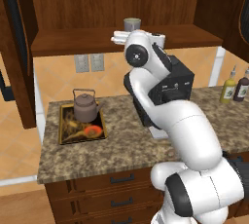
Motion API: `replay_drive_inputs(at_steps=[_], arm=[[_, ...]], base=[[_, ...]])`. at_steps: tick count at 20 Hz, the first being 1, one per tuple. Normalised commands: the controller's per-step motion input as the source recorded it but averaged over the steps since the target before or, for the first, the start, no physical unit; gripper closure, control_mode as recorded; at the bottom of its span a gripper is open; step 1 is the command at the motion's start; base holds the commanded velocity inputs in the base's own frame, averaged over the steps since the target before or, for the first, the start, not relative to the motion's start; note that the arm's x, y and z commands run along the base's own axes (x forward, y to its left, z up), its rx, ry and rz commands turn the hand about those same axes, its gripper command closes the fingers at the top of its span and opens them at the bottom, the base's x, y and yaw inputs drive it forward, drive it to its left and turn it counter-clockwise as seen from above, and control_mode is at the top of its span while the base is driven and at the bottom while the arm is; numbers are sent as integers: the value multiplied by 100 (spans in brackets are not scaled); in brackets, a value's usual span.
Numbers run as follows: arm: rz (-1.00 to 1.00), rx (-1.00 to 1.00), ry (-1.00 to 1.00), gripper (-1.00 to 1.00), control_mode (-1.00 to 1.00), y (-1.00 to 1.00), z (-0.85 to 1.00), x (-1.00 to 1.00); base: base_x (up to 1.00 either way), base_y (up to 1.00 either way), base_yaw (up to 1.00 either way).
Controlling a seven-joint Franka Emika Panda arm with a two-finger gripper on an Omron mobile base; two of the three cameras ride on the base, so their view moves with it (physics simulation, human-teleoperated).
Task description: Pick the kettle from the counter and place it on the tray. Then pick the mug from the cabinet and place it on the tray. Then close the cabinet doors.
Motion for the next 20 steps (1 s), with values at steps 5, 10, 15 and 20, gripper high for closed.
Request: replay_drive_inputs(at_steps=[5,10,15,20], arm=[[13,1,6,-100,-100,-1,0,63],[14,1,0,-100,-100,-25,0,55],[6,0,0,-100,-100,-20,-4,40],[4,0,0,-100,-100,0,-2,28]], base=[[0,0,0],[0,0,0],[0,0,0],[0,0,0]])
